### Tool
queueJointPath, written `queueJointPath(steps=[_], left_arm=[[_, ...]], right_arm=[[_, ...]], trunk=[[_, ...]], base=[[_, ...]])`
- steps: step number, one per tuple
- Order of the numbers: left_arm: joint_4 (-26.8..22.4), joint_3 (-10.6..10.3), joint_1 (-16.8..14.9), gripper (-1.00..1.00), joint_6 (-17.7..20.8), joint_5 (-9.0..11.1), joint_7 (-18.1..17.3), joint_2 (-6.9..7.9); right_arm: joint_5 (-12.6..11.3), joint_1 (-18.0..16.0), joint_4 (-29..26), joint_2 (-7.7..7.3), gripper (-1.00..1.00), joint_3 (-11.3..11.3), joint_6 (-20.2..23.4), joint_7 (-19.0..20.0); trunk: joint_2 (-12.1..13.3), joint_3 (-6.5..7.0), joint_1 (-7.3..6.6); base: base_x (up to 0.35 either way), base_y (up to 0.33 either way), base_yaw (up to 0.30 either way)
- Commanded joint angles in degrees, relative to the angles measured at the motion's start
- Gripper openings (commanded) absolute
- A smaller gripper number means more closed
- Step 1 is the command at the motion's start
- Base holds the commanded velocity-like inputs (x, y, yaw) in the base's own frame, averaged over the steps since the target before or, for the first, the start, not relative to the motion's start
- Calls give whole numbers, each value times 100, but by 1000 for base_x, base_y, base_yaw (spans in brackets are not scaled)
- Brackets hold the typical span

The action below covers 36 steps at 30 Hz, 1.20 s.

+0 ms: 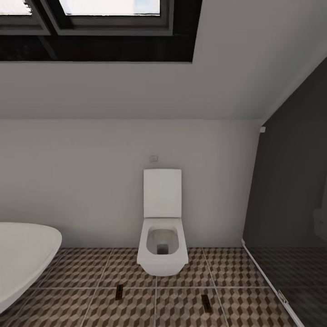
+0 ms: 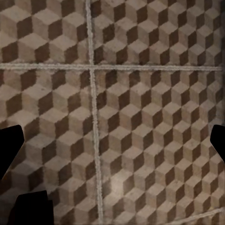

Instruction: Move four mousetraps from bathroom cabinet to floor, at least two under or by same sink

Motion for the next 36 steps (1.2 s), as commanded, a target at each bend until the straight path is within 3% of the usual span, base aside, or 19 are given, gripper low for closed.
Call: queueJointPath(steps=[1, 24, 36], left_arm=[[3, -48, 13, 100, -2, 53, -20, -6], [2, -49, 463, 100, 45, 52, -84, -295], [1, -46, 765, 100, 19, 52, -88, -346]], right_arm=[[-41, 20, 7, 2, 100, 48, -3, -7], [-35, 623, 7, 73, 100, 48, -35, -3], [-47, 779, 12, 92, 100, 40, -117, -8]], trunk=[[38, 12, -23], [961, 425, -528], [1442, 640, -792]], base=[[0, 0, 0], [0, 0, 0], [0, 0, 0]])
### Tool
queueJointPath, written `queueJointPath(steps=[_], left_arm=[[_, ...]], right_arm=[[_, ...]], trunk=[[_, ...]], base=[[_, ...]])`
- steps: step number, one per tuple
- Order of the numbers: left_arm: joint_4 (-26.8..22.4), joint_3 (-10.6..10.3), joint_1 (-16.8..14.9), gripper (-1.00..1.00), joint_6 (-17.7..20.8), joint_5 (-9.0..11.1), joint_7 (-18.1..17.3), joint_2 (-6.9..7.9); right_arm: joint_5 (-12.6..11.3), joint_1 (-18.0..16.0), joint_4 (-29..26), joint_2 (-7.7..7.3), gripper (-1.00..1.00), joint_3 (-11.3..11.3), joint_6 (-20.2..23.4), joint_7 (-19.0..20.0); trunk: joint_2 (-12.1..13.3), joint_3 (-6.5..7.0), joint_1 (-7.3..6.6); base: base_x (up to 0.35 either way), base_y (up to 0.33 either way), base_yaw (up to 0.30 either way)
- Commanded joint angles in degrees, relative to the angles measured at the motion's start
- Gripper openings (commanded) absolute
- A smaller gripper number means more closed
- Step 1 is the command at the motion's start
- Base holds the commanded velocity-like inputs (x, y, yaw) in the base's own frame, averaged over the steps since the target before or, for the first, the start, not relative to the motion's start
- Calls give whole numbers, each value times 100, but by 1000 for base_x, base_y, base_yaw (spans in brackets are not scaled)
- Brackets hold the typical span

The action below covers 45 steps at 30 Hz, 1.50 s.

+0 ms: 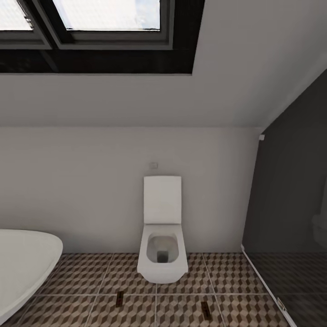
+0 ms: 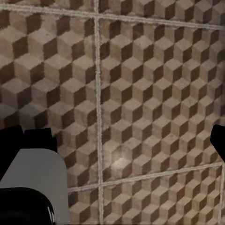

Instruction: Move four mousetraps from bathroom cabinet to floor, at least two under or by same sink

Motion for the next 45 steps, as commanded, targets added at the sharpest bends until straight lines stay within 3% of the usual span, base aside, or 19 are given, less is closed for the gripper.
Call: queueJointPath(steps=[1, 13, 45], left_arm=[[3, -47, 28, 100, -34, 58, -18, 1], [-1, -50, 155, 100, -74, 53, -19, 0], [-3, -59, 168, 100, -69, -20, -19, -2]], right_arm=[[-46, 17, 10, 1, 100, 47, -38, -4], [-35, 225, 13, -13, 100, 47, -277, -5], [-82, 253, -2, 19, 100, 37, -317, -5]], trunk=[[38, 12, -23], [519, 227, -287], [1722, 766, -946]], base=[[0, 0, 0], [0, 0, 0], [0, 0, 0]])
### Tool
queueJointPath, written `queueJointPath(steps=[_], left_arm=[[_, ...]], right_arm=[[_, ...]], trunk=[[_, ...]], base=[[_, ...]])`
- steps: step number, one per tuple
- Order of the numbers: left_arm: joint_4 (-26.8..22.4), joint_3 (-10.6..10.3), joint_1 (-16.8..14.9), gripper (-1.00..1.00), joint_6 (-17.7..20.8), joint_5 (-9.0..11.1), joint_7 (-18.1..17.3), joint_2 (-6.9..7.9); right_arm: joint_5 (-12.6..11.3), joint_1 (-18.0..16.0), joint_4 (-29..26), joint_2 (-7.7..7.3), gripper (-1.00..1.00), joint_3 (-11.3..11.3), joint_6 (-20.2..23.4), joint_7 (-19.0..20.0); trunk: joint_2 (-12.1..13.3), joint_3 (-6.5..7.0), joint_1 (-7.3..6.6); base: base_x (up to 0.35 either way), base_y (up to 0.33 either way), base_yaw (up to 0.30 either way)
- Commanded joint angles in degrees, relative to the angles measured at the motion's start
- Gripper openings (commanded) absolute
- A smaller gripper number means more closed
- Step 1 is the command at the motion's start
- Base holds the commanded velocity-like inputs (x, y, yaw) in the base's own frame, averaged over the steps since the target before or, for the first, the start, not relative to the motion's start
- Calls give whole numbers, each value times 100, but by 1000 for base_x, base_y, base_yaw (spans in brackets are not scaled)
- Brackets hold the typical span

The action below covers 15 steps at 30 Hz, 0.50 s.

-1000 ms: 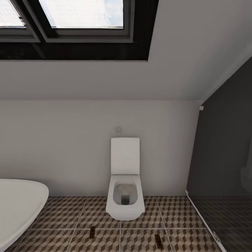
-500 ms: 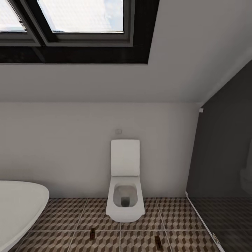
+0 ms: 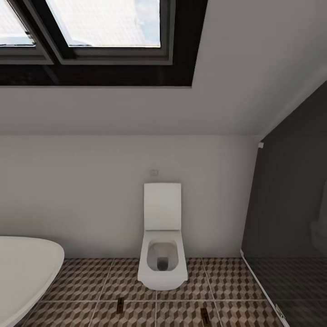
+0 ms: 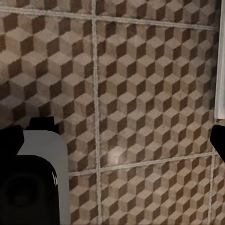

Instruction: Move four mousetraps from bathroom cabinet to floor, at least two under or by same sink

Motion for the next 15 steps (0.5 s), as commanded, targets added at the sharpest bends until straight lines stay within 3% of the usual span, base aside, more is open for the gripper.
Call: queueJointPath(steps=[1, 15], left_arm=[[4, -48, -4, 100, -17, 58, -18, 1], [4, -48, -4, 100, -5, 57, -18, 7]], right_arm=[[-57, -6, 13, 7, 100, 46, -28, 1], [-67, -6, -8, 31, 100, 40, -21, 1]], trunk=[[-5, -7, 0], [-5, -7, 0]], base=[[0, 0, 0], [0, 0, 0]])
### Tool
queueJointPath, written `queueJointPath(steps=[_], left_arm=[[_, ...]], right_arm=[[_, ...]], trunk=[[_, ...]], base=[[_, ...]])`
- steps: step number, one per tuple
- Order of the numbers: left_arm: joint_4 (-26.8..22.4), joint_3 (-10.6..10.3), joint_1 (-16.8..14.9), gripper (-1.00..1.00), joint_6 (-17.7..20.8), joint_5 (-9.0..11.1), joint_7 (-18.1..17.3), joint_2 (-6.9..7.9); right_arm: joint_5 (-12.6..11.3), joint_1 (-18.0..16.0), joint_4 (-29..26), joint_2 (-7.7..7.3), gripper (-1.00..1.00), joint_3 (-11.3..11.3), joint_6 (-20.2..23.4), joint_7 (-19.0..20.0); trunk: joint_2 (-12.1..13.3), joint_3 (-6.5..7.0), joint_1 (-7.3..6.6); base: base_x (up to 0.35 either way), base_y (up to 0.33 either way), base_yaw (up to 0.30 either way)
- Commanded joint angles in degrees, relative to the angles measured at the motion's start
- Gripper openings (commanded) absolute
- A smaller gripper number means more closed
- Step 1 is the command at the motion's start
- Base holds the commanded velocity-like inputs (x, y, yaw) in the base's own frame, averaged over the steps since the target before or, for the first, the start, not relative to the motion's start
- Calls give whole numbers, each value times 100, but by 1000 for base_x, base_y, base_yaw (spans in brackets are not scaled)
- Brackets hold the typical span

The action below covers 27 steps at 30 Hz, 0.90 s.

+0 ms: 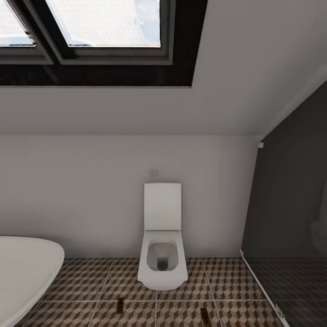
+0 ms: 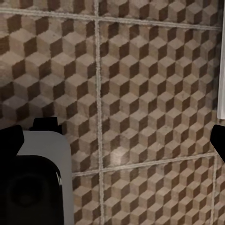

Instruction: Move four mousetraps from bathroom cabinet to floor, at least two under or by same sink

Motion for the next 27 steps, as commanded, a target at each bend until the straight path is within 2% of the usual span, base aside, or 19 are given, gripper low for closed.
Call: queueJointPath(steps=[1, 27], left_arm=[[4, -48, -4, 100, -14, 58, -18, 1], [-2, -55, -4, 100, -61, 79, 40, 7]], right_arm=[[-56, -5, 8, 8, 100, 47, -26, 0], [-50, -5, -37, 208, 100, 47, -26, 0]], trunk=[[-5, -7, 0], [-5, -7, 0]], base=[[0, 0, 0], [0, 0, 0]])
